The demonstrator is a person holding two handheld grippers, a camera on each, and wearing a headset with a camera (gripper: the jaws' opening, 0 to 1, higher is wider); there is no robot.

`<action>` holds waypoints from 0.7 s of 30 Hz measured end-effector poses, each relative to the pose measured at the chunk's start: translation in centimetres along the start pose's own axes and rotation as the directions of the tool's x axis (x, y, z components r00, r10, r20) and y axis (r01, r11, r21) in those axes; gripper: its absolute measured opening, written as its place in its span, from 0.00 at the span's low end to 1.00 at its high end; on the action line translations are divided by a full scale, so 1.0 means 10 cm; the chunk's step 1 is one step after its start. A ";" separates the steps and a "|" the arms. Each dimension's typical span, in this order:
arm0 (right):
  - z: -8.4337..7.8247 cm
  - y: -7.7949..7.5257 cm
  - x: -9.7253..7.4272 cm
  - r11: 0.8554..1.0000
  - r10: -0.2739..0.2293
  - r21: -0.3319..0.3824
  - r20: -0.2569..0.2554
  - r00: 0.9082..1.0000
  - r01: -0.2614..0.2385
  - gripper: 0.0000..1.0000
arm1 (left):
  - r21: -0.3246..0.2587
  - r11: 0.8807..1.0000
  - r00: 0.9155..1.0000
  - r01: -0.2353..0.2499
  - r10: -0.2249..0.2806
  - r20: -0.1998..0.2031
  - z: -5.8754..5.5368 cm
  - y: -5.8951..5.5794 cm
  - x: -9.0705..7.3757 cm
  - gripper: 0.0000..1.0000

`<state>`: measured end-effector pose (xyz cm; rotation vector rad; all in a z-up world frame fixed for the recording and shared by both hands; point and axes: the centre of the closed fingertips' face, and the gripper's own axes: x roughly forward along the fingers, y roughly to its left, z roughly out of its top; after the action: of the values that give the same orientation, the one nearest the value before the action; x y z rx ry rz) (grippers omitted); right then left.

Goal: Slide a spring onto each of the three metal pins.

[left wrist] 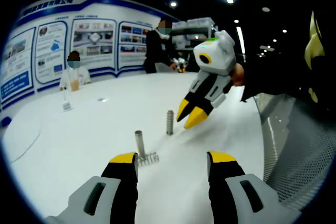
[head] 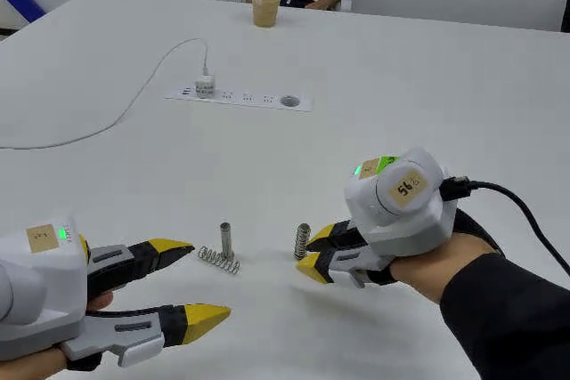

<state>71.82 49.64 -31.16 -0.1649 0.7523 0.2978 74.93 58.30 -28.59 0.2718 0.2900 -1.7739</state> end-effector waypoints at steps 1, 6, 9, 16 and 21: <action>0.00 0.01 0.00 1.000 0.002 0.000 0.001 1.000 -0.002 0.16 | 0.001 1.000 1.000 -0.001 0.001 -0.001 0.00 0.00 0.00 0.54; 0.03 0.05 0.02 1.000 0.012 -0.003 0.007 1.000 -0.012 0.16 | -0.001 1.000 1.000 -0.002 0.002 -0.001 -0.01 0.01 -0.01 0.54; 0.06 0.07 0.04 1.000 0.018 -0.006 0.012 1.000 -0.018 0.16 | -0.001 1.000 1.000 -0.003 0.003 -0.002 -0.02 0.01 -0.01 0.54; 0.15 0.13 0.11 0.999 0.035 -0.024 0.023 0.999 -0.034 0.16 | -0.004 1.000 1.000 -0.005 0.005 -0.004 -0.03 0.01 0.00 0.54; 0.21 0.17 0.17 0.998 0.047 -0.034 0.029 0.998 -0.046 0.16 | -0.008 1.000 1.000 -0.007 0.007 -0.006 -0.05 0.02 0.00 0.54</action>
<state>73.84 52.15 -30.91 -0.1740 0.7227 0.3567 75.10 58.47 -29.02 0.2727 0.3000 -1.7652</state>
